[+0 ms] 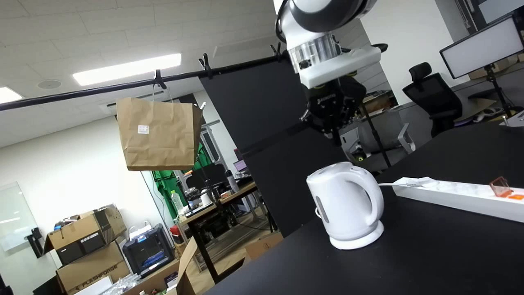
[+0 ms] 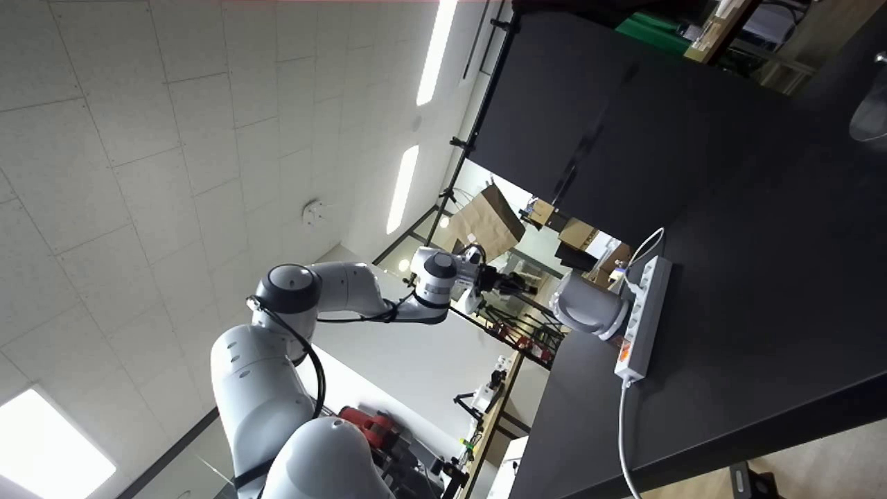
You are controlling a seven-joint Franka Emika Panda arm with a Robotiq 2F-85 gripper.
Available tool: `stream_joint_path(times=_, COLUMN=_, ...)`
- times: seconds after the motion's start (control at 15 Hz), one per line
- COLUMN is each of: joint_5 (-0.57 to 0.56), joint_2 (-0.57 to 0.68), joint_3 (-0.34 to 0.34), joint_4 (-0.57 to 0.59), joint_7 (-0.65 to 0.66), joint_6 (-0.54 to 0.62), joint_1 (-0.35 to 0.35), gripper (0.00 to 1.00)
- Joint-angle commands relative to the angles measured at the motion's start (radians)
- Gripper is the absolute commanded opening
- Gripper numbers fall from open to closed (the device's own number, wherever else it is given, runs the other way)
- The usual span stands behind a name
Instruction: Press the button on the kettle
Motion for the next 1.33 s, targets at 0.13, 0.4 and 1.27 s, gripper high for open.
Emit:
stream_joint_path(times=0.13, joint_5=-0.024, joint_2=-0.076, joint_3=0.029, joint_4=0.003, joint_7=0.027, joint_6=-0.104, joint_1=-0.019, gripper=0.47)
stream_joint_path(times=0.4, joint_5=-0.028, joint_2=-0.1, joint_3=0.044, joint_4=0.004, joint_7=0.026, joint_6=-0.147, joint_1=-0.03, gripper=0.75)
stream_joint_path(times=1.27, joint_5=-0.006, joint_2=-0.088, joint_3=0.098, joint_4=0.003, joint_7=-0.003, joint_6=-0.202, joint_1=-0.075, gripper=1.0)
